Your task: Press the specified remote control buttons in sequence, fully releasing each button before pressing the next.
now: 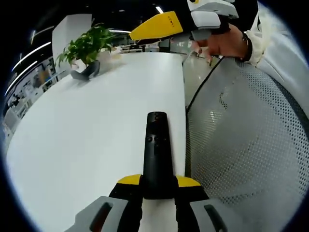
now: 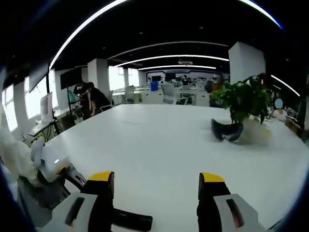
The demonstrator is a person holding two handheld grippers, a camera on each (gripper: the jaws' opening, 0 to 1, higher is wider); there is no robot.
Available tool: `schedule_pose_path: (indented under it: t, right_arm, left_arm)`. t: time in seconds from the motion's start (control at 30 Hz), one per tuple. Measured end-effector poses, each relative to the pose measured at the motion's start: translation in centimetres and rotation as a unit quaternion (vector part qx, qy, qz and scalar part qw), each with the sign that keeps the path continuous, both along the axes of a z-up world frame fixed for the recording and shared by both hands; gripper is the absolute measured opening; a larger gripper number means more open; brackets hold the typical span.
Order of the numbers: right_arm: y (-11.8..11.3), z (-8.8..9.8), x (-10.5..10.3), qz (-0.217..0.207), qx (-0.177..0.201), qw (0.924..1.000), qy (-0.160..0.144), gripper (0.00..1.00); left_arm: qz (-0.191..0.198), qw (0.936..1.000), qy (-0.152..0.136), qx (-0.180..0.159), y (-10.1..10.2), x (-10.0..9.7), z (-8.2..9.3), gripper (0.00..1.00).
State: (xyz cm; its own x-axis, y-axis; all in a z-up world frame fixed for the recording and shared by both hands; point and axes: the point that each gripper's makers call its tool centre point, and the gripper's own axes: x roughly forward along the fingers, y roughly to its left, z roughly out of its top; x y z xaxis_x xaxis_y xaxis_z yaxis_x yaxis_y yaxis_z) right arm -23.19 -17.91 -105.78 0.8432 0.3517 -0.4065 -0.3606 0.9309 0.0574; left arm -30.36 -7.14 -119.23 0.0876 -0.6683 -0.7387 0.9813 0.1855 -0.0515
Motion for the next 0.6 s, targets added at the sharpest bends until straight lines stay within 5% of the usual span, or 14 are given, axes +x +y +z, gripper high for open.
schedule_pose_path:
  t: [0.6]
  right_arm:
    - [-0.2, -0.2, 0.0, -0.004, 0.01, 0.9999, 0.007, 0.66]
  left_arm:
    - [-0.018, 0.9988, -0.028, 0.036, 1.2, 5.0, 0.4, 0.23]
